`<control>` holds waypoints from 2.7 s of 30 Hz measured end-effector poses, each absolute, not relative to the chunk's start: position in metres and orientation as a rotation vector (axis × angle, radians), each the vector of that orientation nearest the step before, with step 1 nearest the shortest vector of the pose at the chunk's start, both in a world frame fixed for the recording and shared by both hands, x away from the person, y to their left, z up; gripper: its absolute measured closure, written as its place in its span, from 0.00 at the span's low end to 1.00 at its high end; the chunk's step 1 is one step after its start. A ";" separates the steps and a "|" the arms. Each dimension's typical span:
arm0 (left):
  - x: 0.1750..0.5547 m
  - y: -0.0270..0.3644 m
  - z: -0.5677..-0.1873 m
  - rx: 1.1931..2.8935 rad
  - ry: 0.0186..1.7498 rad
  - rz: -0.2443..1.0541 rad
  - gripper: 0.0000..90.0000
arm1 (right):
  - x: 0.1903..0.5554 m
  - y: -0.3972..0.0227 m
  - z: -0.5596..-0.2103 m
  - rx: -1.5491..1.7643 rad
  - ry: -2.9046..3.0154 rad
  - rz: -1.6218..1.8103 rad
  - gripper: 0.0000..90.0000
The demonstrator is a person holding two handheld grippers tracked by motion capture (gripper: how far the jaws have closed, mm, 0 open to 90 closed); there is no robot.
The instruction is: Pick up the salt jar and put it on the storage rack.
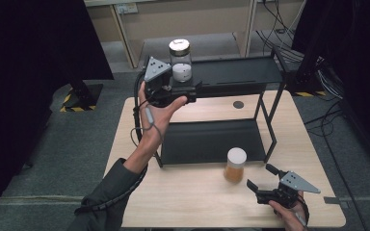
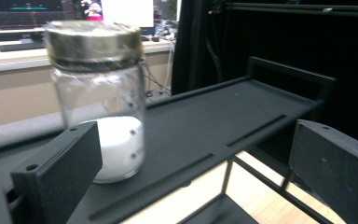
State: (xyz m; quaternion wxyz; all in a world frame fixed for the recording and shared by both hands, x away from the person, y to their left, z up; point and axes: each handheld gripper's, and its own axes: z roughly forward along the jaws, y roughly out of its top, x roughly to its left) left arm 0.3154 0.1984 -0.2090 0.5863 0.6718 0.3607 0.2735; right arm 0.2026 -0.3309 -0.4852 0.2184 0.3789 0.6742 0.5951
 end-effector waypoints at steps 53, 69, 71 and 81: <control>0.269 0.227 -0.380 1.574 0.704 0.493 0.01 | 0.203 -0.330 -0.486 1.058 1.869 1.647 0.01; 0.266 0.223 -0.423 1.602 0.703 0.462 0.01 | 0.204 -0.330 -0.486 1.059 1.871 1.645 0.01; 0.265 0.224 -0.428 1.598 0.700 0.456 0.01 | 0.203 -0.330 -0.486 1.058 1.870 1.647 0.01; 0.262 0.231 -0.449 1.606 0.718 0.430 0.01 | 0.203 -0.330 -0.486 1.053 1.872 1.648 0.01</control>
